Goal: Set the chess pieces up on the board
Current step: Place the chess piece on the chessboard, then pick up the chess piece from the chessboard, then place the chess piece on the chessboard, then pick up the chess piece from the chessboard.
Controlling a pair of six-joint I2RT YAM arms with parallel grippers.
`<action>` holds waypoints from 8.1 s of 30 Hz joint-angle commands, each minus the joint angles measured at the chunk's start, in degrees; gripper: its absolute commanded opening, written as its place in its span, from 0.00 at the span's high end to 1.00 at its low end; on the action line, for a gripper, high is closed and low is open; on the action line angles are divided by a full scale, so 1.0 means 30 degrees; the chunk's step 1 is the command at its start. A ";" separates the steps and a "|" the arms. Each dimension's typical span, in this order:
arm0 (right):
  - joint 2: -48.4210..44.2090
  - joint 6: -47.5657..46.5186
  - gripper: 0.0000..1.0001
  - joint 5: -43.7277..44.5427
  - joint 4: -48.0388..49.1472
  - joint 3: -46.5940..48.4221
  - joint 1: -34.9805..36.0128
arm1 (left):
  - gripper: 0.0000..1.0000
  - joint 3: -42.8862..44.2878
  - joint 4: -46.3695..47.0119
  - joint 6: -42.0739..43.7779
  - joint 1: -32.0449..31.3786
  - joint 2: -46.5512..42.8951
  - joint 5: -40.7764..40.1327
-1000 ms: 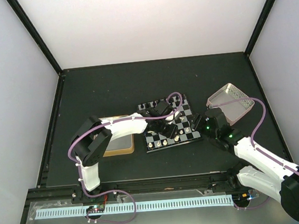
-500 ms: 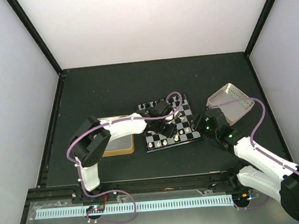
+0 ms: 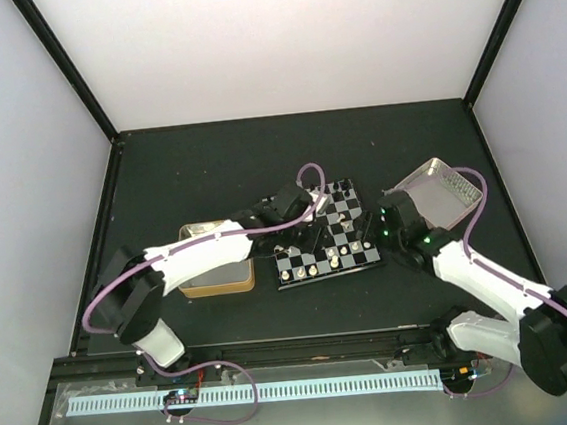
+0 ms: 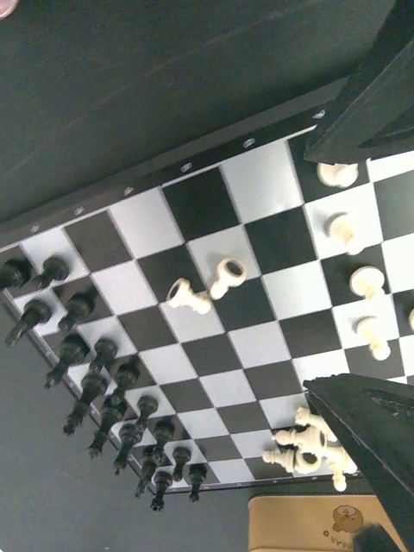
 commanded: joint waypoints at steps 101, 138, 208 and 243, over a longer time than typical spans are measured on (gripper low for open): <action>0.3924 0.4450 0.92 -1.2594 0.6641 0.3191 0.2075 | 0.42 -1.1522 1.3289 -0.5405 0.0455 -1.0579 0.0093; 0.3400 0.3981 0.91 -1.2980 0.6274 0.2994 0.2074 | 0.94 -0.9906 1.2025 -0.3786 0.0437 -0.9163 -0.0502; 0.0730 -0.1115 0.51 0.1946 -0.2933 0.2982 0.1916 | 0.58 -0.0662 -0.1595 -0.2281 -0.0058 -0.1898 -0.3004; 1.3540 -0.9714 0.60 0.0964 -0.5199 0.9895 0.1218 | 0.43 -0.8761 0.1406 -0.3686 0.1451 -1.3804 -0.5995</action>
